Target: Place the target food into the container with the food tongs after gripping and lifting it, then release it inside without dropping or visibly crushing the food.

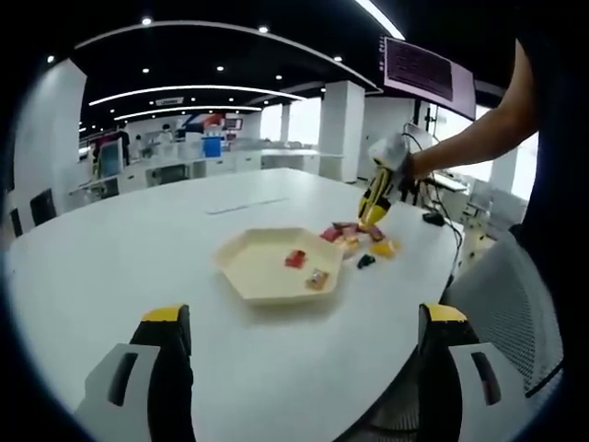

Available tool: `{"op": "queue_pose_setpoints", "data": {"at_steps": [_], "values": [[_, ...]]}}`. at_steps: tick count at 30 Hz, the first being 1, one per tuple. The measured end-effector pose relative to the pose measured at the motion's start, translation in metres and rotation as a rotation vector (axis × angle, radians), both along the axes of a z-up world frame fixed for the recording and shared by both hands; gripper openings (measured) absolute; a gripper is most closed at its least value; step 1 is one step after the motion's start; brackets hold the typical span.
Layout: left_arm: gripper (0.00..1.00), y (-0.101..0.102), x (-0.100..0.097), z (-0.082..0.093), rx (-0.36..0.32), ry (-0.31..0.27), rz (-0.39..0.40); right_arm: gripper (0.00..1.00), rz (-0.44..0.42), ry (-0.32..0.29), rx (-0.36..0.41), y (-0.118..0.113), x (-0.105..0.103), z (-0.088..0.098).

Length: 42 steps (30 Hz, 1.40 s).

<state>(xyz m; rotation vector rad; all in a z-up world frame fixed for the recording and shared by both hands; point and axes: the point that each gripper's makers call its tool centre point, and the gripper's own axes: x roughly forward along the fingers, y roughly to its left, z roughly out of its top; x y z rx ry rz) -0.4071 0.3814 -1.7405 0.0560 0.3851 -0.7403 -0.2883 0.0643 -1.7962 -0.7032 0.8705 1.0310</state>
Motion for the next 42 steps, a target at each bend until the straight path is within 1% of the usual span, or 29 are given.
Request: {"op": "queue_pose_setpoints", "data": {"at_steps": [3,8,12,15,17,22,27,42], "values": [[1.0,0.0,0.0,0.003,-0.001,-0.015,0.001,0.2,-0.003,-0.011,-0.004,-0.001,0.003,0.007],[1.0,-0.001,-0.001,0.003,0.007,-0.027,-0.005,0.2,-0.005,-0.021,-0.006,-0.001,0.008,0.015],[1.0,-0.001,-0.001,0.004,0.005,-0.028,-0.004,0.2,-0.001,-0.028,-0.003,0.003,0.009,0.02],[1.0,-0.006,-0.004,0.004,-0.013,-0.013,-0.027,0.2,0.002,-0.024,0.007,0.008,0.008,0.024],[1.0,-0.006,-0.005,0.002,-0.005,-0.01,-0.034,0.2,0.002,-0.023,0.018,0.014,0.008,0.027],[1.0,-0.007,-0.005,0.003,-0.006,-0.011,-0.035,0.2,0.003,-0.034,0.066,0.035,0.012,0.04],[1.0,-0.007,-0.005,0.002,-0.007,-0.014,-0.035,0.2,0.013,-0.041,0.1,0.056,0.014,0.047],[1.0,-0.007,-0.005,0.003,-0.006,-0.016,-0.033,0.2,0.056,-0.045,0.203,0.124,0.012,0.06]]}}
